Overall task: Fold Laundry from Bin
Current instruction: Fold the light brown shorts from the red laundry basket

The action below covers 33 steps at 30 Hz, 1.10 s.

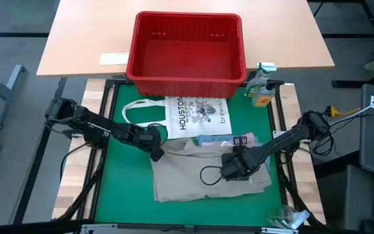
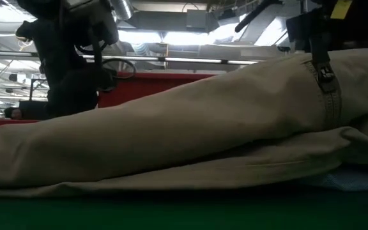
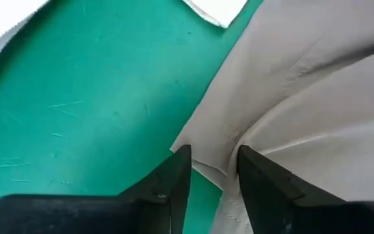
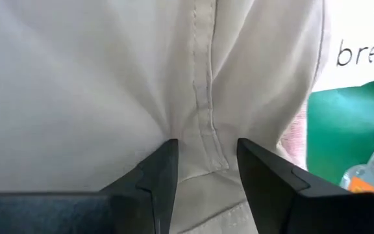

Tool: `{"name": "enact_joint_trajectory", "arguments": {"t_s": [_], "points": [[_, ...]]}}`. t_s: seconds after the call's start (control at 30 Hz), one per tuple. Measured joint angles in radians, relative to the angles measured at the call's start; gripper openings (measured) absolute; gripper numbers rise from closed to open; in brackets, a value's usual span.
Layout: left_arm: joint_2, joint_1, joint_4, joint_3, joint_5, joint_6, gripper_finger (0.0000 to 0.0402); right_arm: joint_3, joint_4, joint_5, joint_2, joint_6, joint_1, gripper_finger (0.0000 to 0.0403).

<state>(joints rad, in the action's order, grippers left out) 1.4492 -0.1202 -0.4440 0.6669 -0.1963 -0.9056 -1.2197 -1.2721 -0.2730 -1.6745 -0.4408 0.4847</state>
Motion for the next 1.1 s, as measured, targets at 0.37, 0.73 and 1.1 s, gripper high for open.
{"name": "enact_joint_trajectory", "arguments": {"t_s": [0.37, 0.73, 1.1], "points": [[-0.131, 0.005, -0.017, 0.042, -0.031, 0.102, 0.0124, -0.098, -0.157, -0.080, 0.001, -0.006, 0.000, 0.0160], [-0.230, -0.098, -0.023, 0.052, 0.226, -0.126, 0.0124, -0.153, -0.094, -0.138, 0.002, 0.234, -0.023, 0.0160], [-0.122, -0.259, -0.020, 0.052, 0.290, -0.398, 0.0124, -0.153, 0.036, -0.125, 0.002, 0.425, -0.066, 0.0160]]}}
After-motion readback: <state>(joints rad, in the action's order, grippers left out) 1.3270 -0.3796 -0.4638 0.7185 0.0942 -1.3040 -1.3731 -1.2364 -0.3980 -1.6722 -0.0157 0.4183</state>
